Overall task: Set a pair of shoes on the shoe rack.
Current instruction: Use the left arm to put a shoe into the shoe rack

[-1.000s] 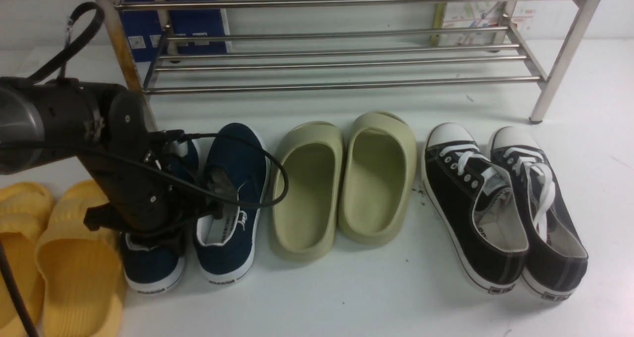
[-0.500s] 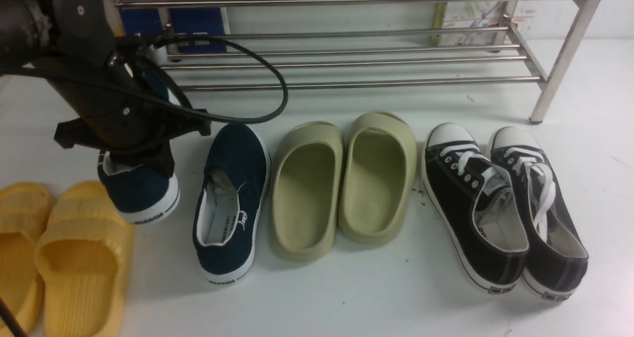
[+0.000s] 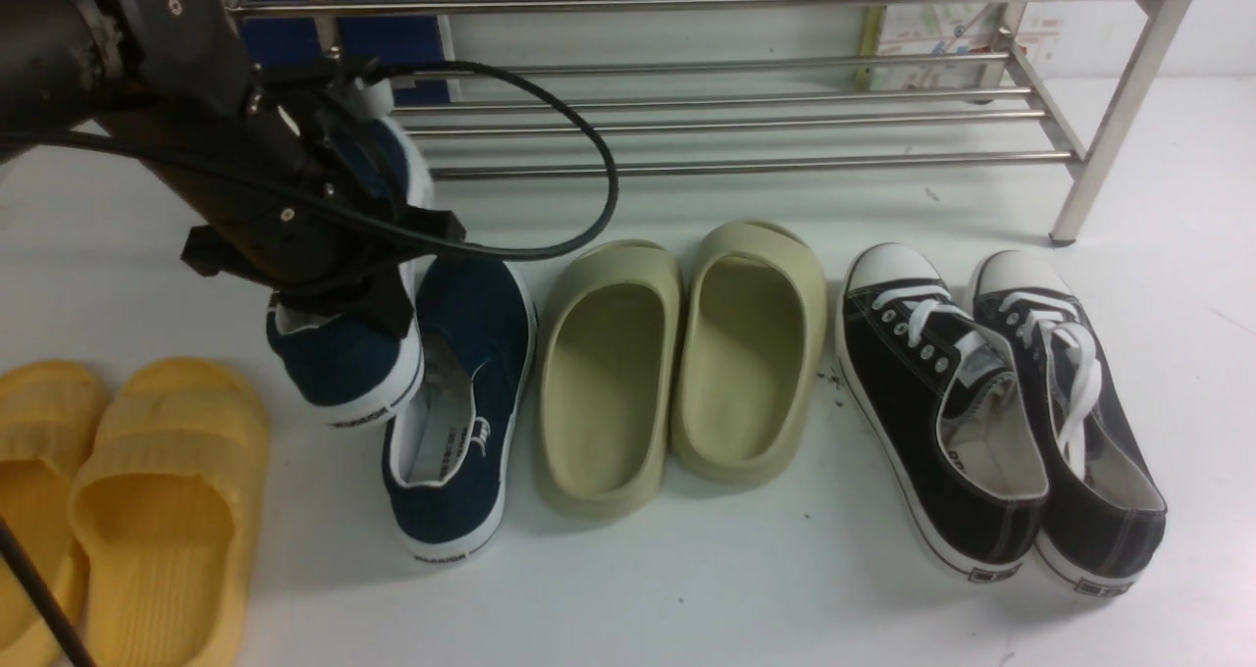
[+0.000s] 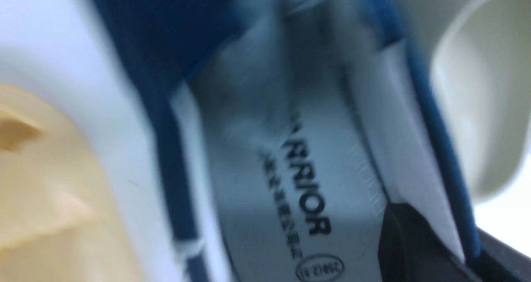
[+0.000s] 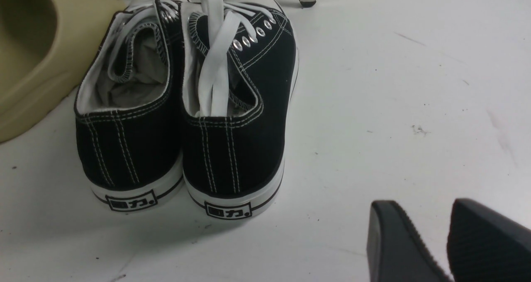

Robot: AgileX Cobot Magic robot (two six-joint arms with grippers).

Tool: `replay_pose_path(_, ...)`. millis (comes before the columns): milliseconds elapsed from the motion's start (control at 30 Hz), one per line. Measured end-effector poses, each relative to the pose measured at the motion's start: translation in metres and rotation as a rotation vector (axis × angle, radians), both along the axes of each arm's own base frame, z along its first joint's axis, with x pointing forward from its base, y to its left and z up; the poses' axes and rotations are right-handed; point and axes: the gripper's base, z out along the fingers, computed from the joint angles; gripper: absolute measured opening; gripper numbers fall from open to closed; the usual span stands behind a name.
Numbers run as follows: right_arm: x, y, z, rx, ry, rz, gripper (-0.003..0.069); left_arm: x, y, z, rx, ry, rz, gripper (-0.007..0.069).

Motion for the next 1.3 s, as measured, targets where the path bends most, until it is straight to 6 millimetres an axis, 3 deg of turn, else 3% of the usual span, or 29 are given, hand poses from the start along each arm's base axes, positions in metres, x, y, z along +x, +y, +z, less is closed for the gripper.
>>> replay_pose_path(233, 0.0, 0.0, 0.0, 0.0, 0.0, 0.0, 0.0239, -0.008, -0.003, -0.001, -0.036, 0.094, 0.004, 0.0)
replay_pose_path(467, 0.0, 0.0, 0.0, 0.0, 0.0, 0.0, 0.0239, 0.004, -0.003, 0.0, -0.031, -0.021, 0.001, 0.0)
replay_pose_path(667, 0.0, 0.0, 0.0, 0.0, 0.0, 0.0, 0.0239, 0.014, -0.005, -0.012, -0.013, -0.04, -0.035, 0.0)
replay_pose_path(867, 0.0, 0.0, 0.0, 0.0, 0.0, 0.0, 0.0239, 0.021, -0.005, -0.007, 0.005, -0.071, -0.044, 0.0)
replay_pose_path(1033, 0.0, 0.0, 0.0, 0.0, 0.0, 0.0, 0.0239, 0.041, -0.004, 0.001, 0.06, -0.122, -0.062, 0.0)
replay_pose_path(1300, 0.0, 0.0, 0.0, 0.0, 0.0, 0.0, 0.0239, 0.073, -0.01, -0.006, 0.083, -0.118, -0.075, 0.0)
